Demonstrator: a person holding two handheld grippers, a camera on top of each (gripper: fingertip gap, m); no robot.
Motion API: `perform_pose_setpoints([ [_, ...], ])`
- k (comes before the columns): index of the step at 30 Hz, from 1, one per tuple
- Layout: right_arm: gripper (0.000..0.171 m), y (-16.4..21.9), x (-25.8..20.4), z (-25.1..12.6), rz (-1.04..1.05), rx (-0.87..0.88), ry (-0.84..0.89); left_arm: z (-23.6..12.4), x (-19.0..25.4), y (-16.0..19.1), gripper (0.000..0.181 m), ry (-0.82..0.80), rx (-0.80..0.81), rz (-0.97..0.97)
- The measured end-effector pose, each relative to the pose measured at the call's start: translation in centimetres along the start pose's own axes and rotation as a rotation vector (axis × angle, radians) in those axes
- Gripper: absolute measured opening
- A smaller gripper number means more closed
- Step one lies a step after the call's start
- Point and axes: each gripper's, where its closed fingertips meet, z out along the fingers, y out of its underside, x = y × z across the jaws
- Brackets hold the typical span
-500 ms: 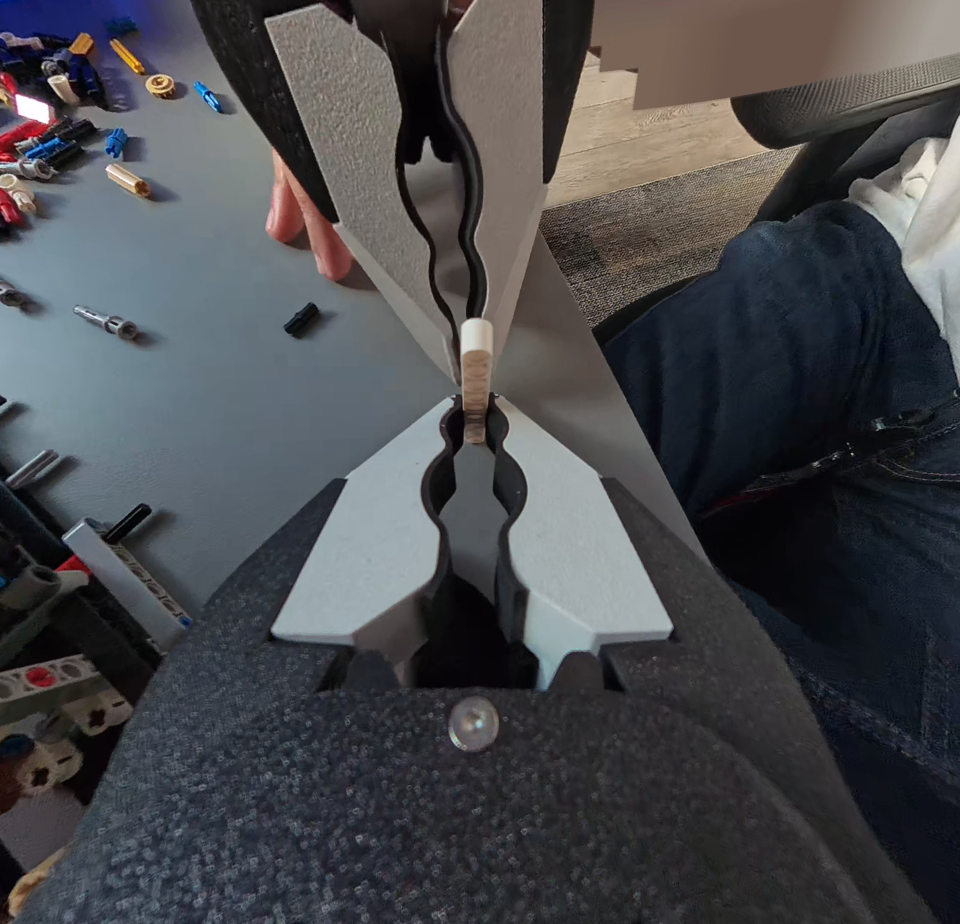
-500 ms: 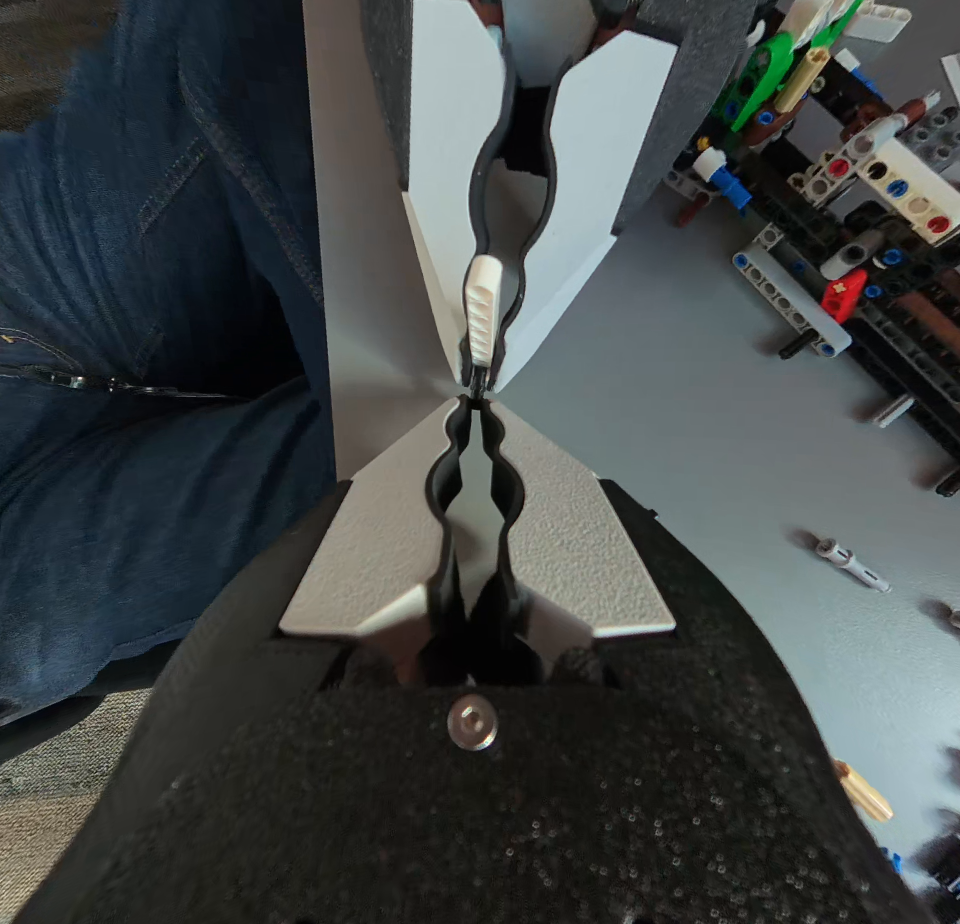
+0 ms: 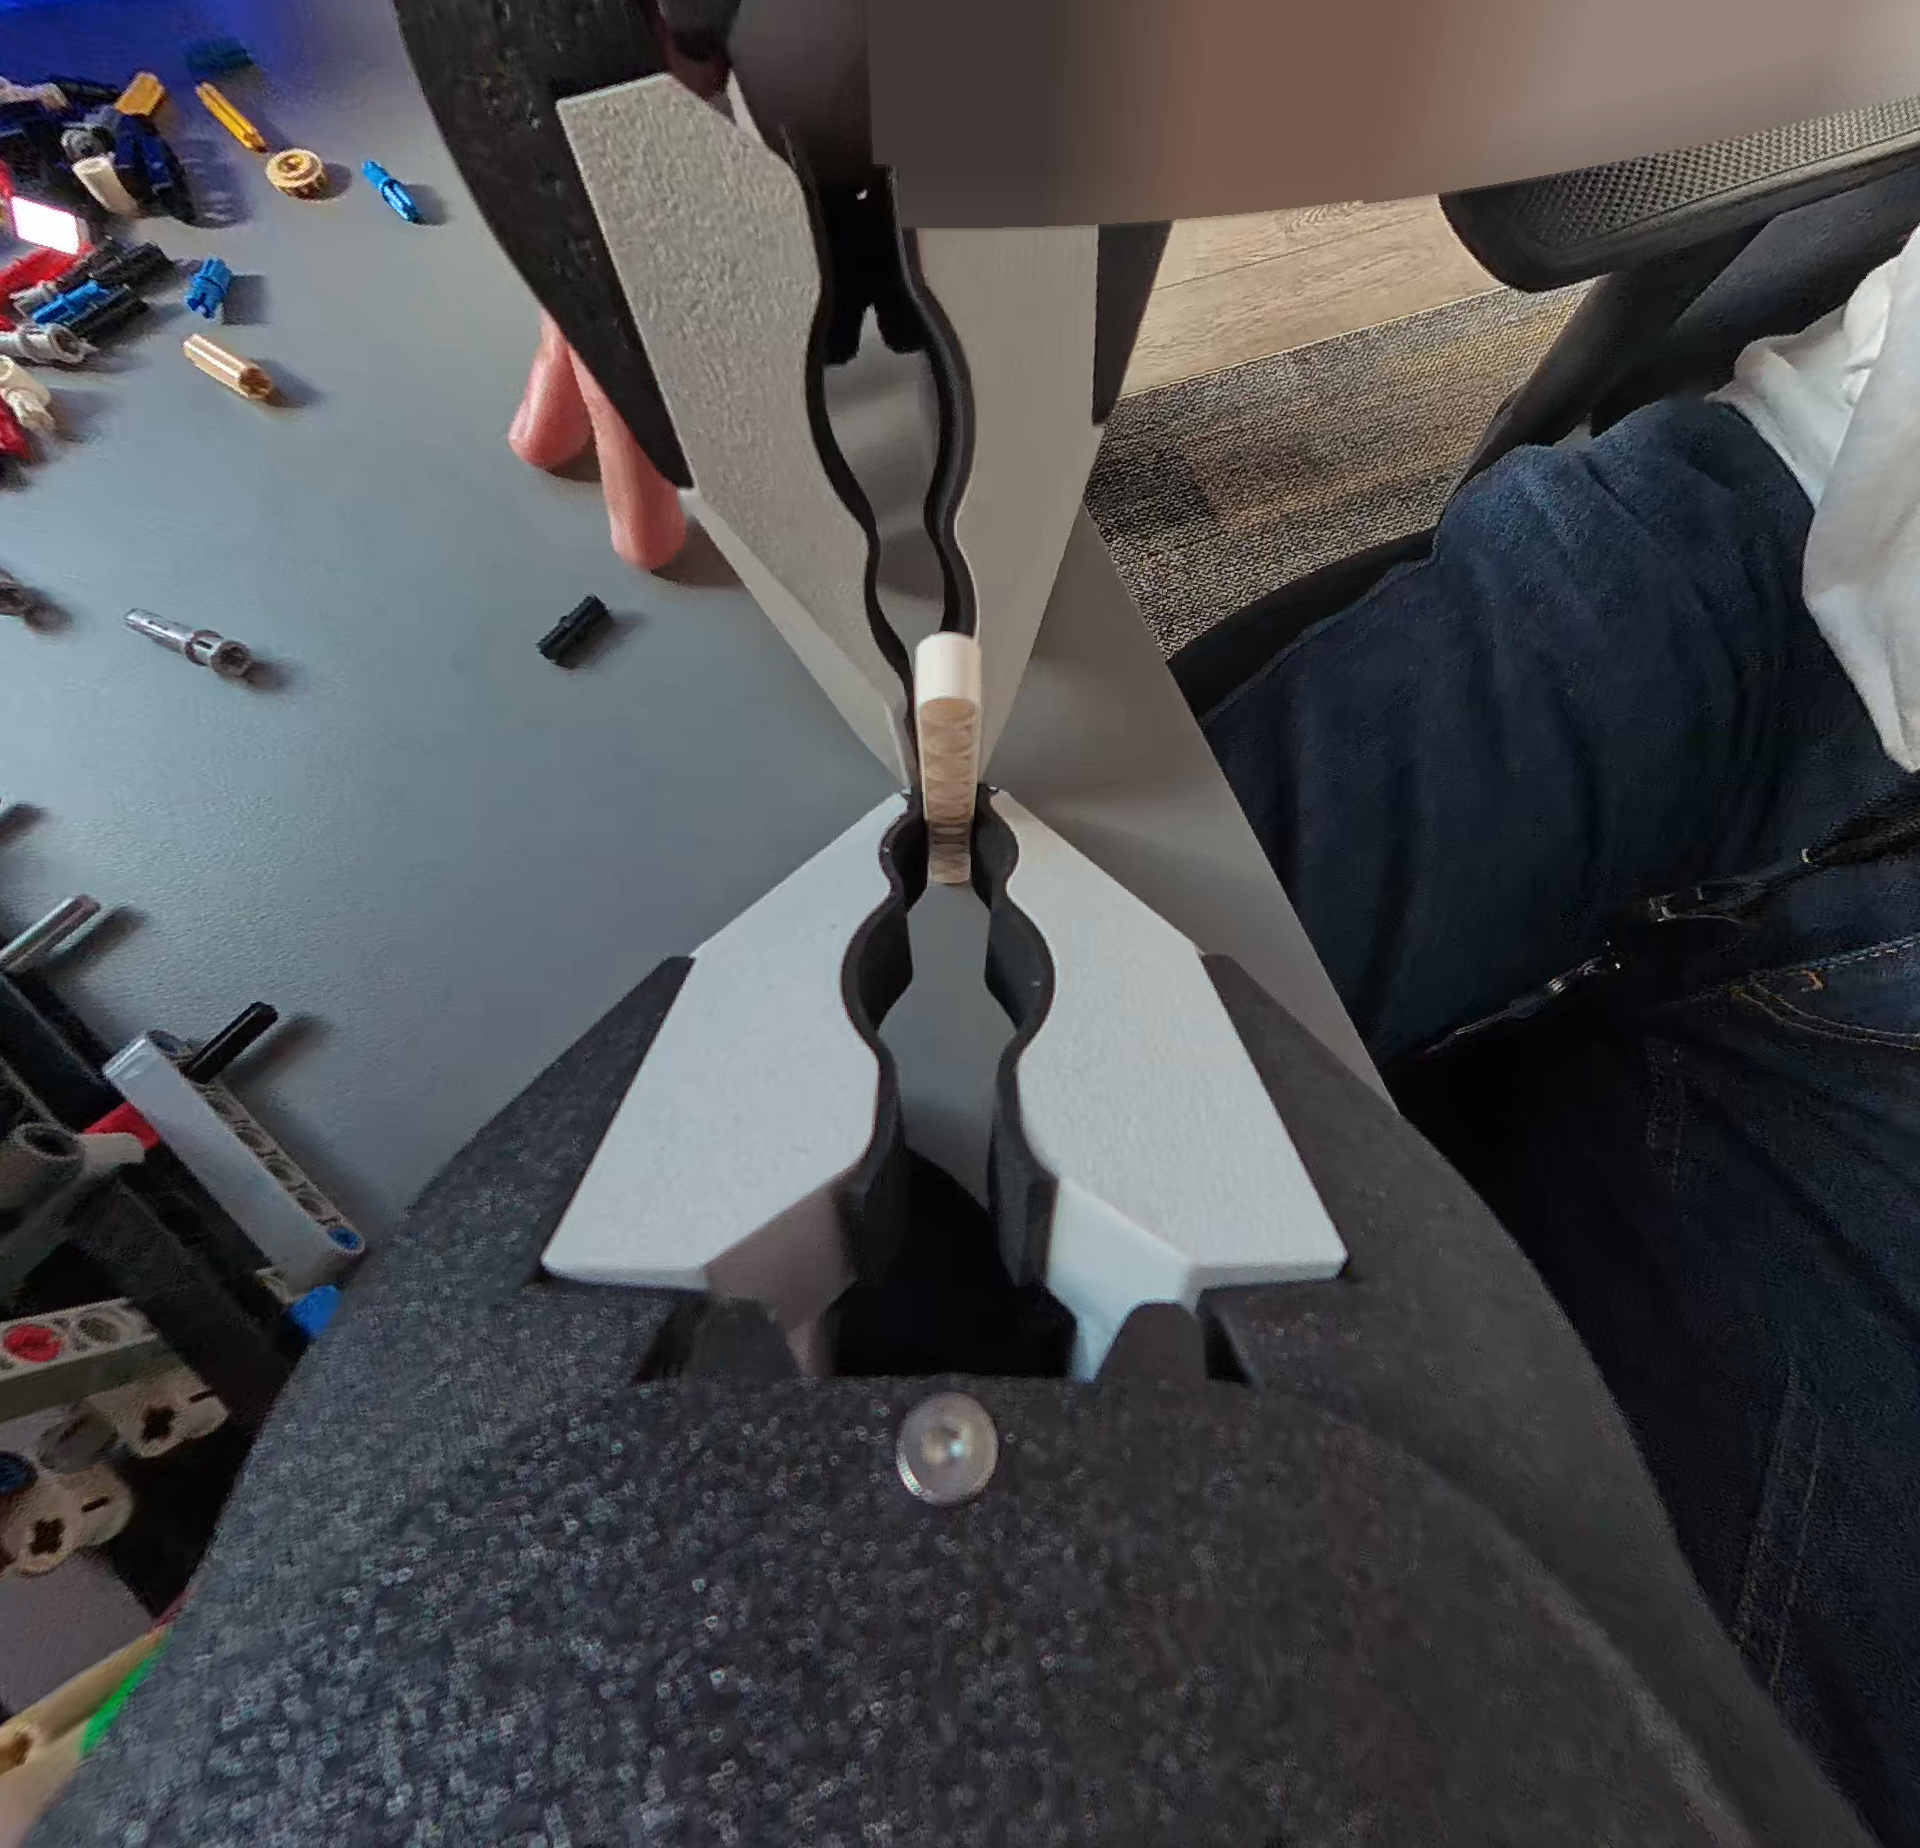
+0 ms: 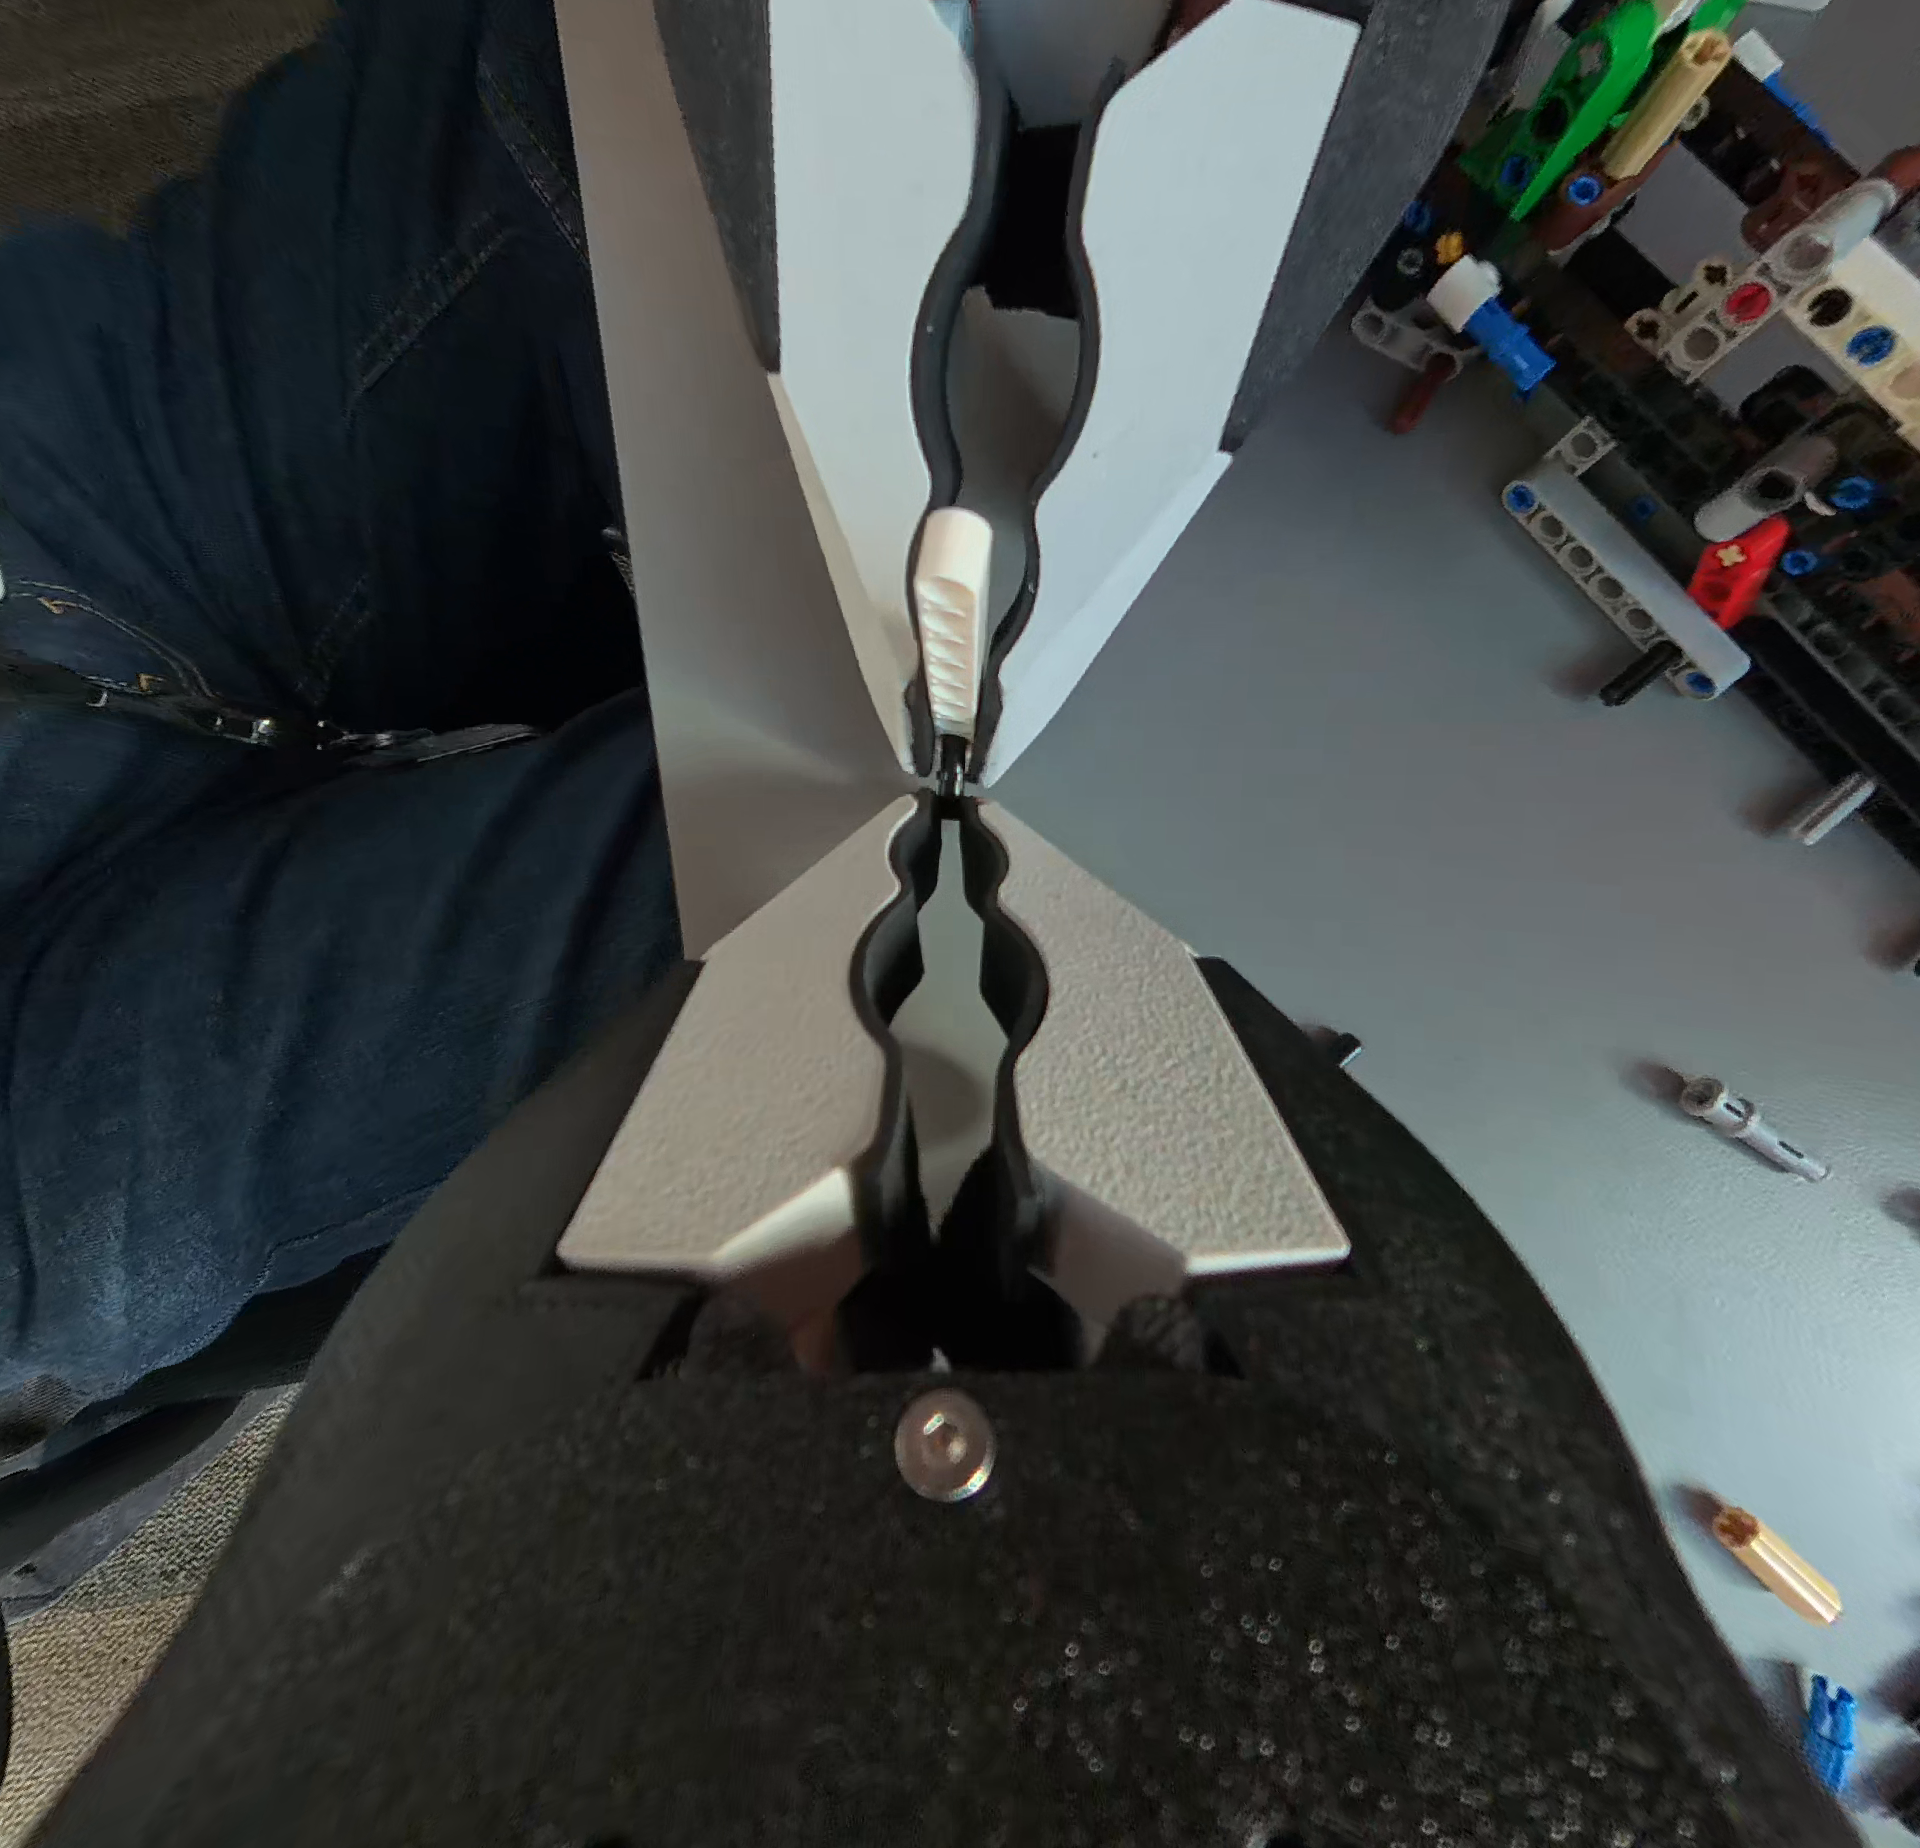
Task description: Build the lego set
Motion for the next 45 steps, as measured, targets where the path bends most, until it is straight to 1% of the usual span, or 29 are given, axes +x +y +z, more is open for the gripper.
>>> perform_pose_setpoints([
  [1,0.003,0.0,0.0,0.1,-0.004,0.001,0.01,0.0,0.0,0.0,0.007,0.009,0.0,-0.009],
  [5,0.004,-0.1,0.1,0.1,-0.084,0.061,0.085,-0.1,0.1,0.1,0.007,-0.001,-0.002,-0.001],
  [8,0.004,-0.1,0.2,0.3,-0.104,0.073,0.156,0.0,0.0,0.2,0.007,-0.02,-0.004,0.017],
  [10,0.003,-0.2,0.2,0.3,-0.098,0.098,0.174,0.0,0.0,0.2,0.007,-0.034,-0.005,0.029],
  [13,0.002,-0.3,0.1,0.0,-0.058,0.125,0.14,0.0,0.0,0.2,0.007,-0.027,-0.006,0.02],
  [17,0.002,-0.2,0.0,0.0,-0.037,0.117,0.13,0.0,0.0,0.2,0.007,-0.022,-0.007,0.014],
  [21,0.002,-0.6,-0.1,-0.5,0.009,0.187,0.1,0.0,0.0,0.2,0.007,-0.022,-0.007,0.015],
  [23,0.002,-0.5,-0.1,-0.4,-0.004,0.174,0.109,0.0,0.0,0.2,0.007,-0.02,-0.008,0.015],
  [30,0.002,-0.7,-0.1,-0.6,0.008,0.211,0.11,0.0,0.0,0.2,0.007,-0.022,-0.01,0.018],
  [34,0.002,-0.7,0.0,-0.4,0.015,0.206,0.122,0.0,0.1,0.3,0.007,-0.014,-0.012,0.007],
  [37,0.002,-0.3,0.0,0.3,-0.023,0.15,0.156,0.0,0.1,0.3,0.007,-0.017,-0.012,0.012],
  [40,0.002,-0.4,-0.1,0.0,0.003,0.171,0.135,0.0,0.1,0.3,0.007,-0.023,-0.012,0.02],
  [45,0.002,-0.4,-0.1,0.0,-0.007,0.174,0.127,-0.1,0.5,0.6,0.008,0.051,-0.028,-0.026],
])
